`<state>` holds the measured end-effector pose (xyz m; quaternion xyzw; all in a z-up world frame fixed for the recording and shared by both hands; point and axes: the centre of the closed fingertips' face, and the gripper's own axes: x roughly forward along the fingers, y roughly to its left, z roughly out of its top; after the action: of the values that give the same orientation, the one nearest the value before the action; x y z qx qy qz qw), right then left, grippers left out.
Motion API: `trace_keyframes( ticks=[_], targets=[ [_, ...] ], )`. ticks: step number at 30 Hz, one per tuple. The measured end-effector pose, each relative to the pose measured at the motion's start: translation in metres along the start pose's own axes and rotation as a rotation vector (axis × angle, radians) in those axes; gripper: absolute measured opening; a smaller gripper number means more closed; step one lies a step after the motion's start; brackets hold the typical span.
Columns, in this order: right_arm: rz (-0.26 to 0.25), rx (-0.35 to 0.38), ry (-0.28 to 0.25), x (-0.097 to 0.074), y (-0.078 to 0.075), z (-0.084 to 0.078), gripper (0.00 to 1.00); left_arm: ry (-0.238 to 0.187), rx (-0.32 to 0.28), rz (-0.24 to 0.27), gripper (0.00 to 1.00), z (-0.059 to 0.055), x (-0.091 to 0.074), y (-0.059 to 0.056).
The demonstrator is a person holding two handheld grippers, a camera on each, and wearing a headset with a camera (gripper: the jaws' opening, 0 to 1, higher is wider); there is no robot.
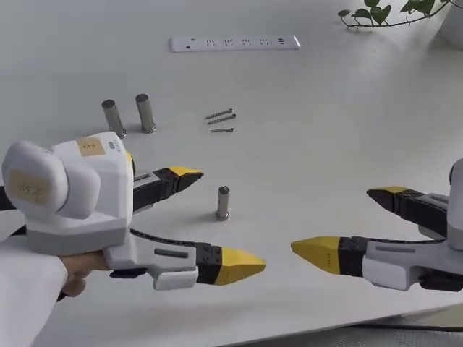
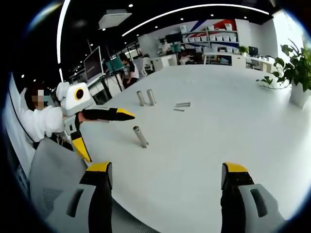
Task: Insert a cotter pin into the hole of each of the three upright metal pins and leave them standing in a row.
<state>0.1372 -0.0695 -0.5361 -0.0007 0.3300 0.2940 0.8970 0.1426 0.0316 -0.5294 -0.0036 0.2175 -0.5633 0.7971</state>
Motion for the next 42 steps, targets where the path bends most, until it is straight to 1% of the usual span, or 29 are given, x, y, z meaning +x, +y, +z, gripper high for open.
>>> trace_keyframes(
  ticks=[1,2,3,5,6,7,9,10,12,15,17,19,21,24,25,27,29,30,31,32,33,34,37,38,39,40,42],
  targets=[
    [0.001,-0.003,0.000,0.000,0.000,0.001,0.91,-0.021,-0.017,0.019,0.99,0.002,-0.001,0.001],
    [0.001,-0.007,0.001,0.000,0.000,0.002,0.90,-0.026,-0.022,0.023,0.99,0.003,-0.001,0.002],
    [0.000,-0.016,0.013,0.000,-0.001,0.002,0.89,-0.023,-0.037,0.021,0.99,0.002,0.000,0.001],
    [-0.003,-0.044,0.030,0.001,-0.001,0.002,0.88,-0.010,-0.026,0.023,0.99,-0.001,0.001,-0.001],
    [0.000,-0.053,0.036,0.001,-0.001,0.003,0.87,0.000,-0.017,0.036,0.99,-0.003,0.001,0.001],
    [0.003,-0.058,0.043,0.002,-0.001,0.003,0.85,0.000,-0.015,0.038,0.99,-0.003,0.001,0.001],
    [0.015,-0.059,0.059,0.003,-0.002,0.005,0.79,-0.003,-0.023,0.052,0.99,-0.002,0.001,0.003],
    [0.021,-0.059,0.065,0.004,-0.002,0.008,0.76,-0.007,-0.026,0.071,0.99,-0.002,0.000,0.006],
    [0.027,-0.074,0.058,0.007,-0.004,0.015,0.74,-0.011,-0.042,0.089,0.99,-0.003,0.001,0.008],
    [0.035,-0.098,0.051,0.012,-0.006,0.026,0.73,-0.015,-0.057,0.099,0.99,-0.004,0.005,0.009],
    [0.040,-0.114,0.042,0.018,-0.010,0.038,0.70,-0.012,-0.057,0.104,0.99,-0.004,0.006,0.010],
    [0.048,-0.126,0.031,0.025,-0.013,0.051,0.68,-0.014,-0.070,0.111,0.99,-0.004,0.005,0.010],
    [0.060,-0.153,0.021,0.032,-0.014,0.063,0.67,-0.016,-0.066,0.117,0.99,-0.003,0.004,0.011],
    [0.078,-0.222,0.033,0.044,-0.019,0.076,0.64,-0.022,-0.056,0.134,0.99,-0.001,0.001,0.013],
    [0.083,-0.237,0.035,0.046,-0.020,0.080,0.64,-0.027,-0.051,0.147,0.99,0.000,-0.001,0.016],
    [0.090,-0.276,0.050,0.051,-0.020,0.085,0.63,-0.026,-0.053,0.152,0.99,0.000,-0.002,0.018],
    [0.103,-0.332,0.071,0.058,-0.021,0.093,0.62,-0.022,-0.055,0.160,0.99,-0.002,-0.004,0.020],
    [0.112,-0.337,0.086,0.059,-0.021,0.094,0.61,-0.018,-0.053,0.164,0.99,-0.003,-0.006,0.022],
    [0.141,-0.349,0.127,0.061,-0.019,0.093,0.60,-0.016,-0.052,0.167,0.99,-0.004,-0.006,0.022],
    [0.147,-0.360,0.146,0.063,-0.019,0.094,0.57,-0.013,-0.058,0.171,0.99,-0.005,-0.007,0.024],
    [0.150,-0.380,0.153,0.065,-0.019,0.096,0.57,-0.011,-0.061,0.171,0.99,-0.006,-0.008,0.024],
    [0.153,-0.416,0.148,0.068,-0.019,0.101,0.58,-0.007,-0.062,0.172,0.99,-0.007,-0.009,0.025],
    [0.171,-0.471,0.163,0.075,-0.020,0.110,0.56,0.003,-0.061,0.177,0.99,-0.009,-0.010,0.026],
    [0.188,-0.501,0.170,0.078,-0.019,0.114,0.55,0.004,-0.061,0.179,0.99,-0.009,-0.011,0.027],
    [0.196,-0.511,0.178,0.078,-0.019,0.114,0.54,0.005,-0.062,0.180,0.99,-0.009,-0.011,0.027],
    [0.215,-0.533,0.209,0.079,-0.018,0.114,0.53,0.009,-0.061,0.188,0.99,-0.010,-0.012,0.029],
    [0.258,-0.545,0.241,0.083,-0.014,0.114,0.51,0.004,-0.060,0.197,0.99,-0.009,-0.014,0.031]
  ],
)
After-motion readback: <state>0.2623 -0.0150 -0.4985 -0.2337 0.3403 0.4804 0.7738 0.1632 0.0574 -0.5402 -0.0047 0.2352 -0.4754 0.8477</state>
